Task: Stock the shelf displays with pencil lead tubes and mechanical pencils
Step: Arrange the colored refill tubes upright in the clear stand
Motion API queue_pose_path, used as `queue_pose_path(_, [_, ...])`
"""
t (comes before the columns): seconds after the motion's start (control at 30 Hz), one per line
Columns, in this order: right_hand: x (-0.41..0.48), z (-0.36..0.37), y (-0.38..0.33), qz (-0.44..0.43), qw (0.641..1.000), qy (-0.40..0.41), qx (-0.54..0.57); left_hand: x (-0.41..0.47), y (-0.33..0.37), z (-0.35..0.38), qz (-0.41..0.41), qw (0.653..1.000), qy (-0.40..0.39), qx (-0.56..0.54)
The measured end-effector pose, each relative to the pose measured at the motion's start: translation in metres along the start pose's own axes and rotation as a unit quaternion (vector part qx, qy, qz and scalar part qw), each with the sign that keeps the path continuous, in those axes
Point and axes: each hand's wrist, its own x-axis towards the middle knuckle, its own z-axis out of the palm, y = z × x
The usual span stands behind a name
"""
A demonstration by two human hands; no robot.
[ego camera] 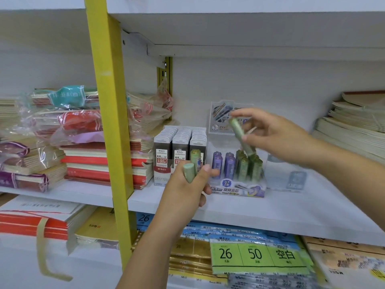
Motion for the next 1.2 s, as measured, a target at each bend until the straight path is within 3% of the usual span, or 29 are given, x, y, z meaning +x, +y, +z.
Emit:
queue_pose_path(0.1, [0.020,-0.011,0.007,0.004,0.997,0.079,0.004,0.000,0.001,0.001,0.020,0.999,0.003,0.040])
queue_pose_path(0.2, [0.036,-0.012,0.017,0.025,0.994,0.099,-0.030,0.002,0.000,0.001,0.033,0.998,0.025,0.047])
queue_pose_path(0.37, [0.052,-0.004,0.037,0.057,0.986,0.082,-0.133,0.001,0.000,0.001,0.023,0.998,0.025,0.052])
queue_pose_path(0.57, [0.061,0.003,0.041,0.067,0.977,-0.001,-0.203,0.002,-0.003,-0.001,0.025,0.997,0.035,0.068])
queue_pose_path(0.87, [0.063,0.006,0.044,0.105,0.974,-0.040,-0.199,0.004,-0.007,-0.001,0.041,0.995,0.041,0.085])
queue_pose_path(1.07, [0.064,-0.001,0.044,0.115,0.982,-0.063,-0.138,0.005,-0.007,-0.002,0.038,0.994,0.043,0.090])
queue_pose_path(1.2, [0.064,0.000,0.047,0.101,0.979,-0.065,-0.167,0.005,-0.007,-0.002,0.038,0.994,0.042,0.096])
